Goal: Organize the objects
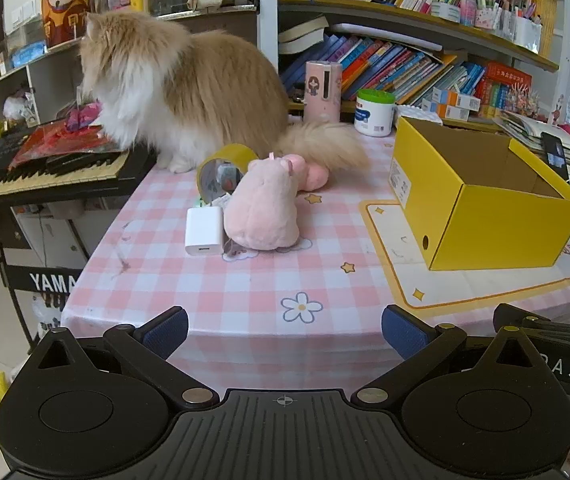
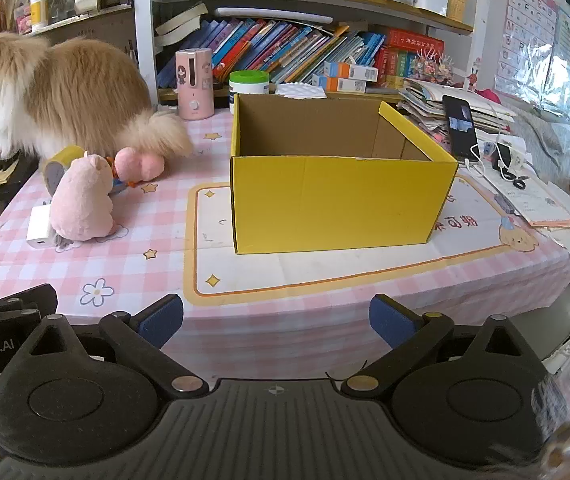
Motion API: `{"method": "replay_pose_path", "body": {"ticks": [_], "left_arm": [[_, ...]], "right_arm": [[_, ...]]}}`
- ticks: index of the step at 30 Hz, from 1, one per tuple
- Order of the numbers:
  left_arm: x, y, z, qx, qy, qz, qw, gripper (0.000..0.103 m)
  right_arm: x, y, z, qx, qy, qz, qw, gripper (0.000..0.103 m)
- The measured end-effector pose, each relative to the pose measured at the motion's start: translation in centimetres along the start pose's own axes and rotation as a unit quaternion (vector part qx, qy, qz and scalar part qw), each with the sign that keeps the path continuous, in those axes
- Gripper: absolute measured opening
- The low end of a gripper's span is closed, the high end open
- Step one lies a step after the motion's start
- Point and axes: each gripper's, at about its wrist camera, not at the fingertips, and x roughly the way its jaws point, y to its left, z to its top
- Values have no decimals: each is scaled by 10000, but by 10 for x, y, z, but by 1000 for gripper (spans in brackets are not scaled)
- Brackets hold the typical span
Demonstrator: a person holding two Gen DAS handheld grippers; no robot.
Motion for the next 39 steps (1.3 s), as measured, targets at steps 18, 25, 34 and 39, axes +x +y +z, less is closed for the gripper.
{"method": "replay_pose_path", "body": {"ticks": [18, 25, 34, 39], "left_arm": [[-4, 5, -4, 80, -60, -67, 9999, 103], [-7, 10, -5, 41, -87, -128, 9999, 103], [-5, 20, -7, -92, 31, -109, 9999, 103], [0, 30, -7, -271, 150, 78, 9995, 103]], "right_arm": [[-6, 3, -5, 47, 1, -41, 10000, 100], [-8, 8, -7, 1, 11, -29, 10000, 97], [-9, 21, -7, -77, 119, 28, 9999, 95], [-2, 27, -5, -172, 318, 243, 9990, 86]]}}
